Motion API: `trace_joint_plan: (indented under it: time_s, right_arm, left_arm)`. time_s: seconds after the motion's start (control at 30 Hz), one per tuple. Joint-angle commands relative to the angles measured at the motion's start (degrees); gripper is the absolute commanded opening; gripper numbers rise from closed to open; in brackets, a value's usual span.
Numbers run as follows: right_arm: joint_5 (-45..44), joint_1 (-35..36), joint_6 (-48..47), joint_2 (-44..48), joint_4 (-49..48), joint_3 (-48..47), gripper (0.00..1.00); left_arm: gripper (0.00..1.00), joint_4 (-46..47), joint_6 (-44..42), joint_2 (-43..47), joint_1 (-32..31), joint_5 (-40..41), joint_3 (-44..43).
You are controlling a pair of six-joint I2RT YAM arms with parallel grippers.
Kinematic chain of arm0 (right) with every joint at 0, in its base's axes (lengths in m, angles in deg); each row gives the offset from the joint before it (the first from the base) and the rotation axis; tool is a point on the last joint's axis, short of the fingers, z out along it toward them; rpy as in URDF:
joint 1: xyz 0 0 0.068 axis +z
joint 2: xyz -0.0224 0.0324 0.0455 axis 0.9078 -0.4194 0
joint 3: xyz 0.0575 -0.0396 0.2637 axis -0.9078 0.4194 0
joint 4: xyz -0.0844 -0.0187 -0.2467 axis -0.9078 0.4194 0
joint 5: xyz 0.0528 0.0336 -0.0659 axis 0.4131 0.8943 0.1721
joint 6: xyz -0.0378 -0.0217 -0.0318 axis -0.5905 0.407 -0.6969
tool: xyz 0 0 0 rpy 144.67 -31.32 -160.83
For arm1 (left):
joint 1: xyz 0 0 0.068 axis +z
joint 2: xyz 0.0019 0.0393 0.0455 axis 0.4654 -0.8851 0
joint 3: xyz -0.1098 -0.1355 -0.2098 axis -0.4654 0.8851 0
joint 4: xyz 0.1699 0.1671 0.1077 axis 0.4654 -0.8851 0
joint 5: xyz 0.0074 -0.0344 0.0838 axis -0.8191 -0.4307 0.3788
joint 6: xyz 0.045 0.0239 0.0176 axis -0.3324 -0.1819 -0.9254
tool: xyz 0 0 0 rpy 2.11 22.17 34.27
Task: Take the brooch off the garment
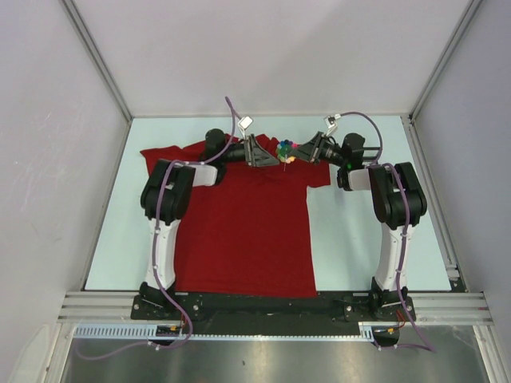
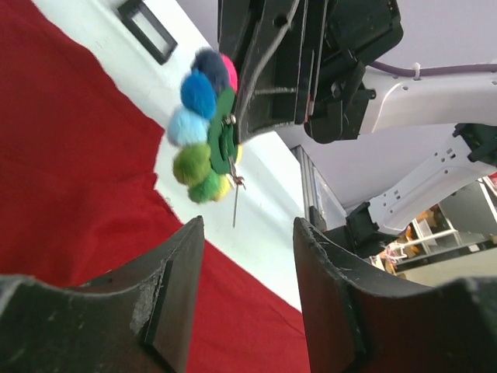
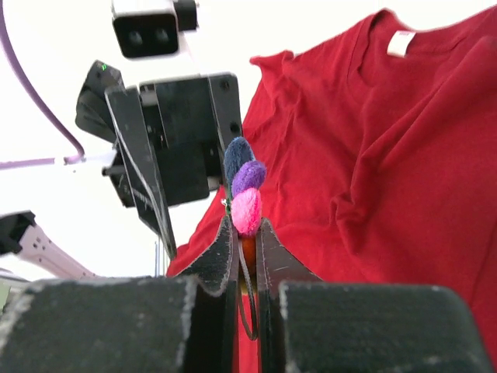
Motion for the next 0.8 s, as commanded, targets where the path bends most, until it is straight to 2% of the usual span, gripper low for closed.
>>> trace_joint_plan:
  time_s: [0.0,0.13,0.53,0.73,0.77]
  right_arm:
    - [-1.36,-0.57,1.08,3.37,-4.77,0.15,0.00]
    - [-1.71,-0.66,0.82,3.46,-4.69,0.50,0.00]
    - [-1.80,-0.66,0.73,3.46,-4.78,0.59,0.00]
    - [-2.85,-0.39,-2.08,3.90,-1.80,0.50,0.00]
    - [-3.03,-0.22,-2.69,4.16,-0.40,0.59,0.00]
  left_arm:
    - [0.54,4.88,1.99,-0.82,-2.57,-1.15,-4.26]
    - [0.55,12.64,8.50,-2.49,-4.06,-1.24,-5.05]
    - [0.54,0.87,0.51,-1.35,-5.12,-1.23,-6.55]
    - [0.51,11.31,8.83,-1.35,-5.12,-3.17,-5.85]
    - [0.51,16.46,10.86,-1.44,-5.12,-3.43,-5.76]
